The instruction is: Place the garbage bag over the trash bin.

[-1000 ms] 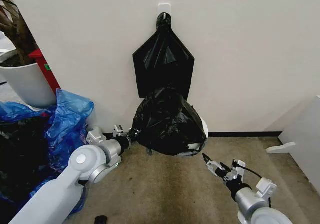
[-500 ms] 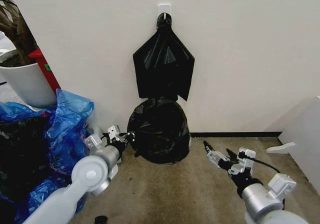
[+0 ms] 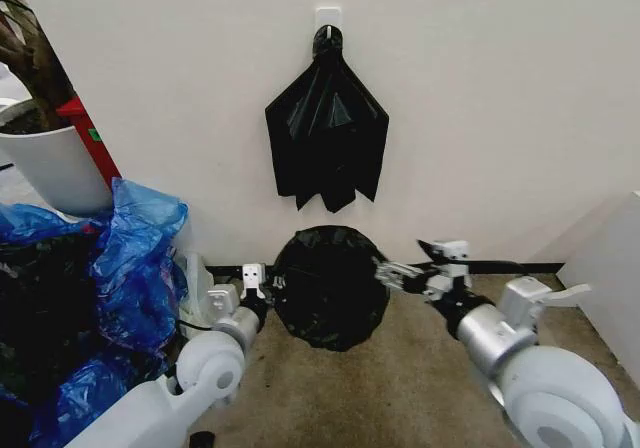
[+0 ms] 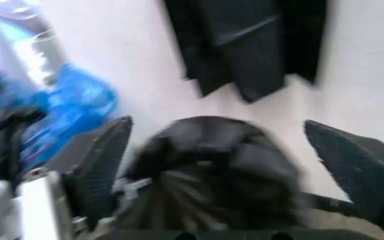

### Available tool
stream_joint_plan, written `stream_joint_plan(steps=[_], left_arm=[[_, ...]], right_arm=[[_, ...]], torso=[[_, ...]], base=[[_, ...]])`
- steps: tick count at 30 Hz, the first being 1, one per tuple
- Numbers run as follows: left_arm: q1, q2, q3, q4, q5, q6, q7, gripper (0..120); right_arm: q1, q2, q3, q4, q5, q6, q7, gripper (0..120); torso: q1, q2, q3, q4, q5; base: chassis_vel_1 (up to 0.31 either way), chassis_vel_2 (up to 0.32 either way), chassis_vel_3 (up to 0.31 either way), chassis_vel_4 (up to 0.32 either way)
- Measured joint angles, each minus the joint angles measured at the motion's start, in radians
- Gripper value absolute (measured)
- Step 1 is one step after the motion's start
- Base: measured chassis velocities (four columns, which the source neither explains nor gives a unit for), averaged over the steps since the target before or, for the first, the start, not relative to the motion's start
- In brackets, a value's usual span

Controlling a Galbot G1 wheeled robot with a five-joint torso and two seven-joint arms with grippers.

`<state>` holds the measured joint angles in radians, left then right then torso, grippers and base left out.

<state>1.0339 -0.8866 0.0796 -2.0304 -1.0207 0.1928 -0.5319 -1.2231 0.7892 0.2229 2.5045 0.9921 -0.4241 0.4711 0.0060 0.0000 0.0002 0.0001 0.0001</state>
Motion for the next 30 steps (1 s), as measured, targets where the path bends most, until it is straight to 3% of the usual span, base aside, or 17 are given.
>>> stream_joint_plan(steps=[5,7,11,19,24,30], left_arm=[[-0.061,-0.009,0.063,0.020,0.021,0.011,-0.013,1],[-0.070,-0.012,0.073,0.021,0.031,0.011,-0.011,1],[-0.086,-0.014,0.115,0.023,0.135,0.007,0.032,1],[-0.069,0.002,0.112,0.028,0.291,-0.026,0.119,1],[-0.059,0.011,0.097,0.016,0.311,-0.031,0.132,1],[-0.040,0.016,0.081,-0.009,0.318,-0.038,0.137,1]], right_arm=[[0.094,-0.013,-0.214,-0.030,-0.004,-0.032,0.016,68],[0.117,-0.006,-0.263,-0.048,-0.006,-0.044,0.036,65],[0.257,0.084,-0.433,-0.175,0.046,-0.109,0.239,46],[0.422,0.199,-0.520,-0.311,0.281,-0.119,0.512,18],[0.439,0.222,-0.537,-0.373,0.244,-0.107,0.526,1],[0.471,0.250,-0.544,-0.455,0.200,-0.093,0.536,0]], torso=[[0.000,0.000,0.000,-0.0008,-0.0001],[0.000,0.000,0.000,-0.0008,-0.0001],[0.000,0.000,0.000,-0.0004,-0.0001],[0.000,0.000,0.000,-0.0001,-0.0003],[0.000,0.000,0.000,-0.0006,-0.0002],[0.000,0.000,0.000,-0.0004,-0.0002]], base=[[0.000,0.000,0.000,0.000],[0.000,0.000,0.000,0.000],[0.000,0.000,0.000,0.000],[0.000,0.000,0.000,0.000],[0.000,0.000,0.000,0.000],[0.000,0.000,0.000,0.000]])
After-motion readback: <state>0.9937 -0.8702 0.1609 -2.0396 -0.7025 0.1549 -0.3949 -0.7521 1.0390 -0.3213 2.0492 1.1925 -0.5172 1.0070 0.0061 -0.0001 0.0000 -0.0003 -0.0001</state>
